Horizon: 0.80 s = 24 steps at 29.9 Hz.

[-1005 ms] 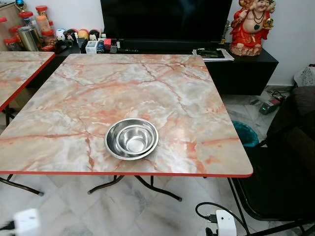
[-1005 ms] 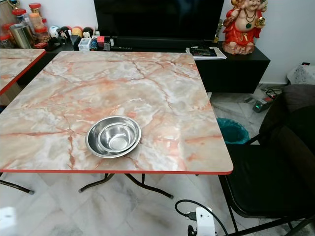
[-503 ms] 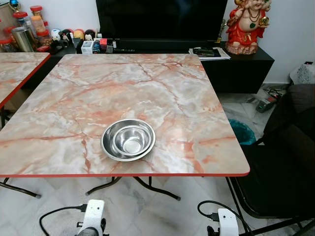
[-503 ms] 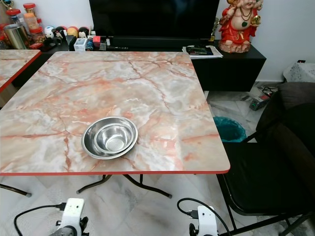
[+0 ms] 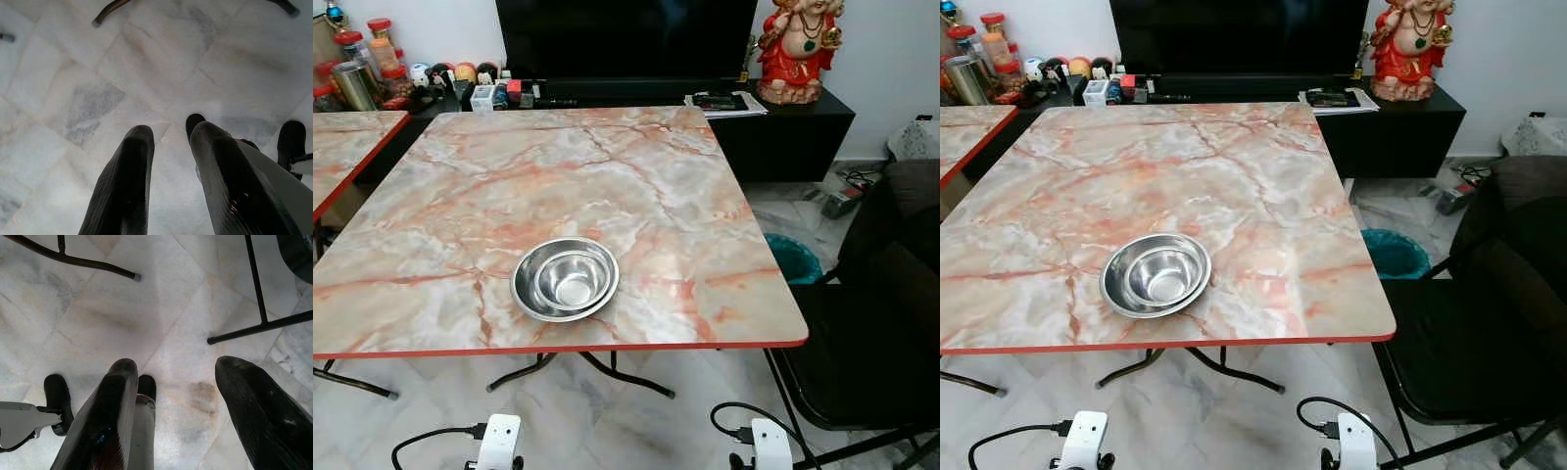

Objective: Setting the table

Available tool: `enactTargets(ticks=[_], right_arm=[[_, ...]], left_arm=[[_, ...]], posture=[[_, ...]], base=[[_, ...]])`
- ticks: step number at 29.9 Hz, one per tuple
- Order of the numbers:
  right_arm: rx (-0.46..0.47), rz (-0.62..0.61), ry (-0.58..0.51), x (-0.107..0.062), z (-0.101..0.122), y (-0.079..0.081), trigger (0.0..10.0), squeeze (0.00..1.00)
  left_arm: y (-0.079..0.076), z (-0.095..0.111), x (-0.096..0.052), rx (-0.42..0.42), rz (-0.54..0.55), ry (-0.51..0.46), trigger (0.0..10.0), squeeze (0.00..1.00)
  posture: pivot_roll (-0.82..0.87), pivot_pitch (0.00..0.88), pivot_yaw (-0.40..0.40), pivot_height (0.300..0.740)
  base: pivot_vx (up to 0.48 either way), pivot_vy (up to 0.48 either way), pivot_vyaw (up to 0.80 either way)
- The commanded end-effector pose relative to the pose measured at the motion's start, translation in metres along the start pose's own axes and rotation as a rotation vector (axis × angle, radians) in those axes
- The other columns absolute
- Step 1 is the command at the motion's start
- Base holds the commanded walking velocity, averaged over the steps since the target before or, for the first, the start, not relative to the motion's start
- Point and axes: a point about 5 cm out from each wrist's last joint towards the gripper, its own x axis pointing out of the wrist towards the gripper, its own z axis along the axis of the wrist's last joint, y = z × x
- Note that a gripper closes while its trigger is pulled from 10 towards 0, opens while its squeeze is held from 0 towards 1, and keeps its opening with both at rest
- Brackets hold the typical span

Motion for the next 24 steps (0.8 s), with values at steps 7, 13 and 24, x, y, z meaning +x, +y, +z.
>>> enactTargets(ticks=[7, 13, 24], right_arm=[[-0.001, 0.019, -0.015, 0.0007, 0.0034, 0.0056, 10.0, 0.00], [-0.015, 0.018, -0.015, 0.0008, 0.0038, 0.0066, 10.0, 0.00], [-0.014, 0.020, -0.021, 0.0012, 0.0060, 0.0074, 10.0, 0.00]], left_arm=[[0.0073, -0.0047, -0.0010, -0.017, 0.033, 0.021, 10.0, 0.00], [0.0094, -0.0056, -0.0013, -0.016, 0.041, 0.026, 10.0, 0.00], [0.0075, 0.0007, 0.0002, -0.021, 0.043, 0.014, 10.0, 0.00]], posture=[[-0.01, 0.000, 0.011, 0.740], [-0.01, 0.000, 0.016, 0.740], [-0.01, 0.000, 0.012, 0.740]], base=[[0.000, 0.480, 0.00], [0.000, 0.480, 0.00], [0.000, 0.480, 0.00]])
